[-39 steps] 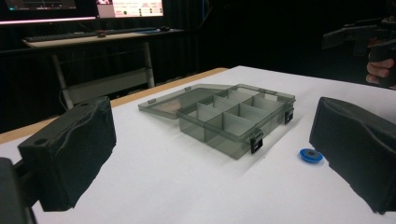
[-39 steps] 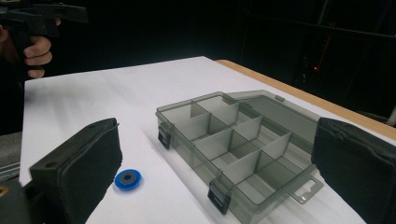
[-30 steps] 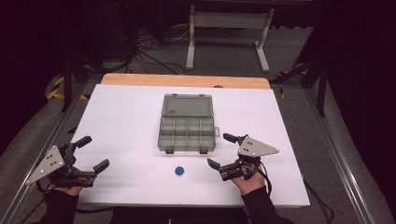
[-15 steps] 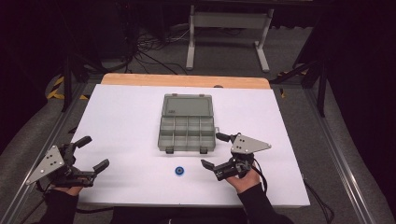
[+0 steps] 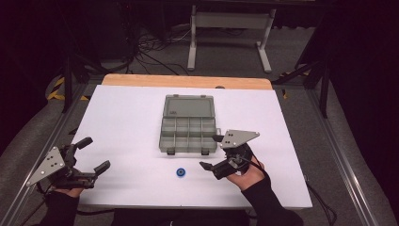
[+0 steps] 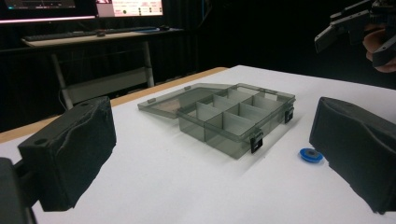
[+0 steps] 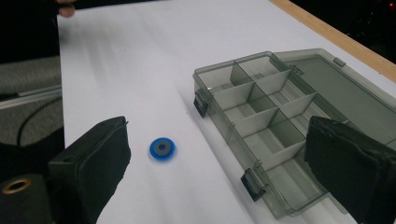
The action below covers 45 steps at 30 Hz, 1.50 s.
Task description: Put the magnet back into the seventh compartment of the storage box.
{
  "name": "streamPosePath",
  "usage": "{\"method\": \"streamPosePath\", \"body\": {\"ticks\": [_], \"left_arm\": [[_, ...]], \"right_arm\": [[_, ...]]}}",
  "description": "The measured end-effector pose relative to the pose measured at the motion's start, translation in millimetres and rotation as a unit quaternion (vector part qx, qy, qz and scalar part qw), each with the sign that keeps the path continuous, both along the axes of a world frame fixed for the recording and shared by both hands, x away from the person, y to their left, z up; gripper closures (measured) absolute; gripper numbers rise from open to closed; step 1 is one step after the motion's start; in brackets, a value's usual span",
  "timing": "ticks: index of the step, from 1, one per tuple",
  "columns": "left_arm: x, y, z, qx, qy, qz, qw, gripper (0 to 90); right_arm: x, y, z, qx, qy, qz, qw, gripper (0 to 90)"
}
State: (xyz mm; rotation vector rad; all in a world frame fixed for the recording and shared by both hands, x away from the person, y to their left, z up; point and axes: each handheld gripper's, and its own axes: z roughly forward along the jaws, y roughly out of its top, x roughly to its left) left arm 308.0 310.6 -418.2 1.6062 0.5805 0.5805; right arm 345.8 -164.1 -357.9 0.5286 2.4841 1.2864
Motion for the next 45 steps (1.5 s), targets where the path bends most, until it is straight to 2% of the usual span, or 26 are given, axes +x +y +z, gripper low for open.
{"method": "streamPosePath", "body": {"ticks": [2, 8, 10, 14, 18, 23, 26, 35, 45], "left_arm": [[0.1, 0.0, 0.0, 0.000, 0.000, 0.000, 1.0000, 1.2], [0.0, -0.3, -0.1, 0.000, 0.000, 0.000, 1.0000, 1.2], [0.1, -0.3, -0.1, 0.000, 0.000, 0.000, 1.0000, 1.1], [0.0, 0.0, 0.0, -0.001, 0.001, 0.000, 1.0000, 1.1], [-0.1, -0.1, 0.0, -0.002, 0.000, 0.001, 1.0000, 1.1], [0.0, 0.0, 0.0, -0.001, 0.000, 0.001, 1.0000, 1.1], [-0.1, 0.0, 0.1, -0.001, -0.001, 0.001, 1.0000, 1.1], [-0.3, -0.2, 0.1, -0.003, 0.000, 0.002, 1.0000, 1.1], [-0.1, 0.5, 0.4, 0.000, 0.000, 0.001, 1.0000, 1.1]], "right_arm": [[-0.1, 2.1, 4.7, -0.016, 0.000, 0.002, 0.9999, 7.7], [5.9, 7.4, 12.1, -0.065, 0.030, 0.010, 0.9974, 8.8], [6.7, 8.1, 13.2, -0.071, 0.035, 0.011, 0.9968, 8.9], [11.1, 11.3, 16.5, -0.096, 0.055, 0.016, 0.9937, 9.0], [13.6, 15.2, 18.3, -0.126, 0.072, 0.020, 0.9893, 9.1], [14.6, 17.3, 19.3, -0.140, 0.080, 0.021, 0.9866, 10.2], [16.2, 19.0, 20.0, -0.155, 0.089, 0.020, 0.9836, 10.4], [18.7, 24.1, 21.2, -0.186, 0.095, 0.027, 0.9776, 12.3], [20.4, 32.1, 20.1, -0.196, 0.098, 0.035, 0.9751, 12.8]]}}
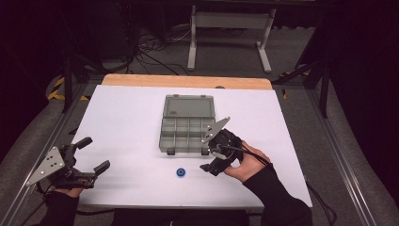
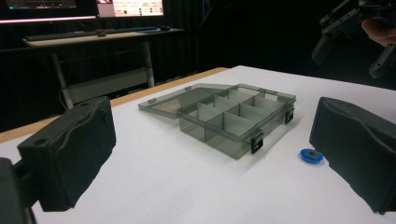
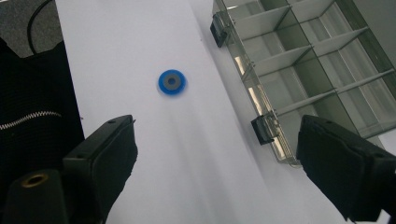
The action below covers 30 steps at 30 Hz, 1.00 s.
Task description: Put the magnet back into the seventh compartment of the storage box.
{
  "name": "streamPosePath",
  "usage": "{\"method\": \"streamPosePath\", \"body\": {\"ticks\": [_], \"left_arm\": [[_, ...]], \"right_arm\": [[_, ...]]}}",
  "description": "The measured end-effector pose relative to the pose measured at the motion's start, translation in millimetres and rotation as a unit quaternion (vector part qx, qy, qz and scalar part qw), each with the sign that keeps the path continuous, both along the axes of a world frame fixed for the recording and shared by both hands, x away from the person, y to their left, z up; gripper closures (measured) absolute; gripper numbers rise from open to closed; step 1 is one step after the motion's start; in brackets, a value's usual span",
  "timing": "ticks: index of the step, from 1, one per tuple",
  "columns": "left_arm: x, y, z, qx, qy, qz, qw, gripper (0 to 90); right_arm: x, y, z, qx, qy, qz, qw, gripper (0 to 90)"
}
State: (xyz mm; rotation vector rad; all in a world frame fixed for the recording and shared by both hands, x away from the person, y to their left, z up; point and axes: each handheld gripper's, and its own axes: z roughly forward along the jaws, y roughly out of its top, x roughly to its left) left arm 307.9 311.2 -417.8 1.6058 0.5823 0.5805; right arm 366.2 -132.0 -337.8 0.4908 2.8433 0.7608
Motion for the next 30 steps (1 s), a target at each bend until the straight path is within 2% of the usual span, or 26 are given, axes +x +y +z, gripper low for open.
{"method": "streamPosePath", "body": {"ticks": [15, 30], "left_arm": [[0.0, -0.1, 0.0, -0.002, 0.000, 0.000, 1.0000, 1.1], [0.1, 0.0, -0.1, -0.003, 0.000, 0.000, 1.0000, 1.1]], "right_arm": [[7.2, 24.7, -17.4, -0.013, 0.013, 0.026, 0.9995, 14.8], [14.3, 44.6, -37.3, -0.023, 0.028, 0.038, 0.9986, 14.9]]}}
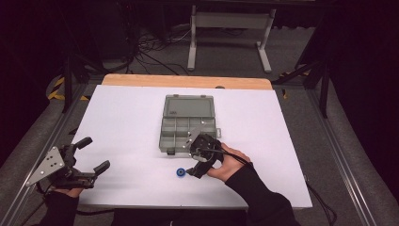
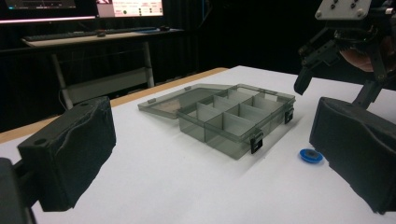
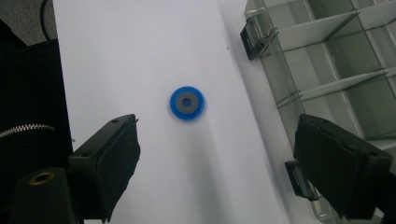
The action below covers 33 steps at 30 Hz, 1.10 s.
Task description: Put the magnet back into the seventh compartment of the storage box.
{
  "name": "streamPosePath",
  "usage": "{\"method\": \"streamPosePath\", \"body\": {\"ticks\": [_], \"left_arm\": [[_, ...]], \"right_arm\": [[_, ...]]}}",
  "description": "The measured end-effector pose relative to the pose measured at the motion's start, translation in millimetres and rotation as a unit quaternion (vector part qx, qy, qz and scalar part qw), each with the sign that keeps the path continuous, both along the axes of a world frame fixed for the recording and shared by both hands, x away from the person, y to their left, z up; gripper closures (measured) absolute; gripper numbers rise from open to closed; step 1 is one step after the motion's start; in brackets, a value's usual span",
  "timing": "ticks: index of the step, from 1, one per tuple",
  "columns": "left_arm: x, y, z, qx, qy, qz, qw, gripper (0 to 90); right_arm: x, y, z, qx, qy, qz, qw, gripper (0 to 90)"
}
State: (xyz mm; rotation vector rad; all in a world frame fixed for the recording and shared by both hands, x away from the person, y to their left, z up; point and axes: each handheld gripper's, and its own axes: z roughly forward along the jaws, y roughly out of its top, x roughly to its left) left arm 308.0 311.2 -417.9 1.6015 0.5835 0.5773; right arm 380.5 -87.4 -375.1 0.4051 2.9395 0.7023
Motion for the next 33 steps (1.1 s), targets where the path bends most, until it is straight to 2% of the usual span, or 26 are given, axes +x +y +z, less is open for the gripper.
{"method": "streamPosePath", "body": {"ticks": [33], "left_arm": [[-0.4, 0.4, 0.3, -0.002, -0.001, 0.001, 1.0000, 1.1]], "right_arm": [[1.7, 33.1, -51.4, -0.024, 0.036, 0.013, 0.9990, 14.9]]}}
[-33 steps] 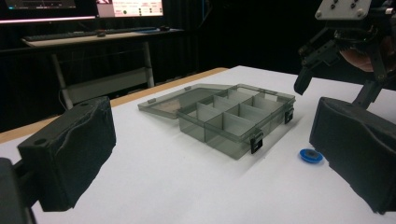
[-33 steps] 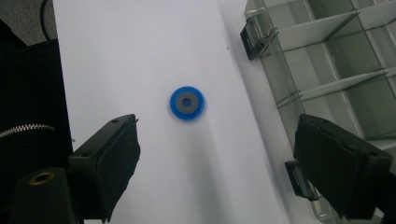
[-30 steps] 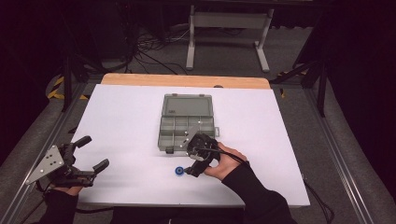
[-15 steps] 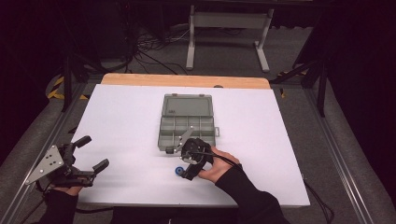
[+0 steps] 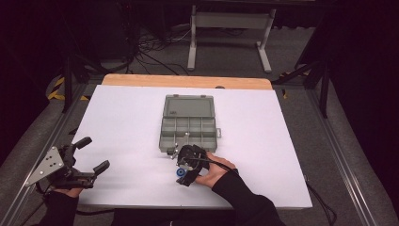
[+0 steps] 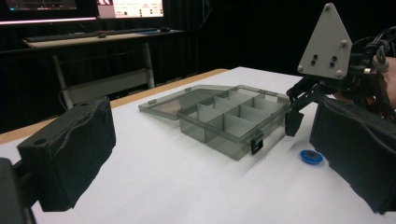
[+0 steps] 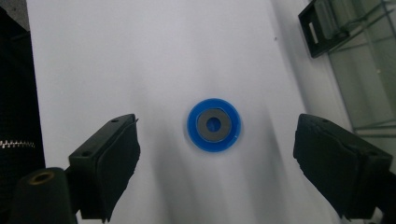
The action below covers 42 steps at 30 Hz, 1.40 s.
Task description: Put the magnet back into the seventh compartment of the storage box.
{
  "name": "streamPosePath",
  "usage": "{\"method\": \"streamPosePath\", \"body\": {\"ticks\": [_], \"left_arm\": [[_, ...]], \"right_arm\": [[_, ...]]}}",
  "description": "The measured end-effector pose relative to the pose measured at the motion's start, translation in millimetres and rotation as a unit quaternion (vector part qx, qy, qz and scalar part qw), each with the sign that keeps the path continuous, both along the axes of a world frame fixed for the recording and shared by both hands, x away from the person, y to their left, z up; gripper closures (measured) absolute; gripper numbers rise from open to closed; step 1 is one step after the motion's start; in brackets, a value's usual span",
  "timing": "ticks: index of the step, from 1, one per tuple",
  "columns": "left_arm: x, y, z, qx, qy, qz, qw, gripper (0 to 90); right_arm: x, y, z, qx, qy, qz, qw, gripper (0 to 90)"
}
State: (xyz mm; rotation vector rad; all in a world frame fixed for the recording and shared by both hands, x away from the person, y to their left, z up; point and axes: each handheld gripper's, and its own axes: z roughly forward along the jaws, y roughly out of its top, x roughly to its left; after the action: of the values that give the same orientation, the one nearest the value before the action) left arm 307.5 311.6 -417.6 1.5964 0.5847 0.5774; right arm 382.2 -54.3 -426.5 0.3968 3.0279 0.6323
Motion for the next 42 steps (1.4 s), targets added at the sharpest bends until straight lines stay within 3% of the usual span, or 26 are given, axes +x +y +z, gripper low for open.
{"method": "streamPosePath", "body": {"ticks": [8, 17, 25, 33, 42], "left_arm": [[0.1, 0.4, 0.2, 0.002, -0.002, -0.001, 1.0000, 1.0], [0.1, 0.3, 0.1, 0.001, -0.002, 0.000, 1.0000, 1.1], [0.3, 0.3, 0.0, 0.001, -0.003, 0.000, 1.0000, 1.0], [0.2, 0.6, 0.2, 0.001, -0.002, 0.000, 1.0000, 1.0], [0.2, 0.2, 0.1, 0.001, -0.002, 0.000, 1.0000, 1.0]], "right_arm": [[0.0, 3.4, -5.9, -0.002, 0.005, 0.000, 1.0000, 21.0], [-1.4, 4.3, -5.1, -0.002, -0.009, 0.000, 1.0000, 42.8], [-0.8, 3.9, -4.8, -0.002, -0.006, 0.001, 1.0000, 61.2], [-1.2, 2.1, -1.0, 0.000, -0.010, -0.001, 1.0000, 61.9], [-4.3, -4.0, 16.8, 0.021, -0.024, -0.001, 0.9995, 61.9]]}}
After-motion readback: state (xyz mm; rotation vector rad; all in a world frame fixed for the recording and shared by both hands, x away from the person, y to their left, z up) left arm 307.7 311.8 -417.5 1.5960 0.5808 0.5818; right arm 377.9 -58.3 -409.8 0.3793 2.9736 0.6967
